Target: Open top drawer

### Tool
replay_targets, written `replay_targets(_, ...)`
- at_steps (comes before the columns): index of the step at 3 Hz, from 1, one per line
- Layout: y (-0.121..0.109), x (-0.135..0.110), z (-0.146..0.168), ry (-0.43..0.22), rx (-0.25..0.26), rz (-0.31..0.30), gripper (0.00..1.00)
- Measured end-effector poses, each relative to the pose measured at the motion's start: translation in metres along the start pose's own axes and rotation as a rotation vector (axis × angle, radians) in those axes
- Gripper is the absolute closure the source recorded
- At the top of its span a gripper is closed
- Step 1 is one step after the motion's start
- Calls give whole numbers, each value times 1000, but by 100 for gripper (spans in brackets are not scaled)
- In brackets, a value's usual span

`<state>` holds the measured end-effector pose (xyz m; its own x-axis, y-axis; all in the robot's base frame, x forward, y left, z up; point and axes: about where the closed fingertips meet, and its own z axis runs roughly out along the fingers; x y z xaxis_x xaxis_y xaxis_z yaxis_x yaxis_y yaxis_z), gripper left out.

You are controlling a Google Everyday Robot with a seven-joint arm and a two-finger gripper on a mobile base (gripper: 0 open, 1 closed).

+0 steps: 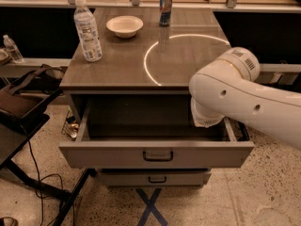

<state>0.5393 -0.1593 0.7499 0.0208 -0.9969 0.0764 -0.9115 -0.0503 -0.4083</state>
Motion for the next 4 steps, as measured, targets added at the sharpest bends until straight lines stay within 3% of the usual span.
replay_targets(1,0,-4,33,-79,-12,14,100)
replay_targets(2,12,-20,62,-161,-69,36,100)
replay_targets(3,37,-37,95,-245,-139,64,100)
replay_targets(4,62,-41,102,-260,-197,74,100)
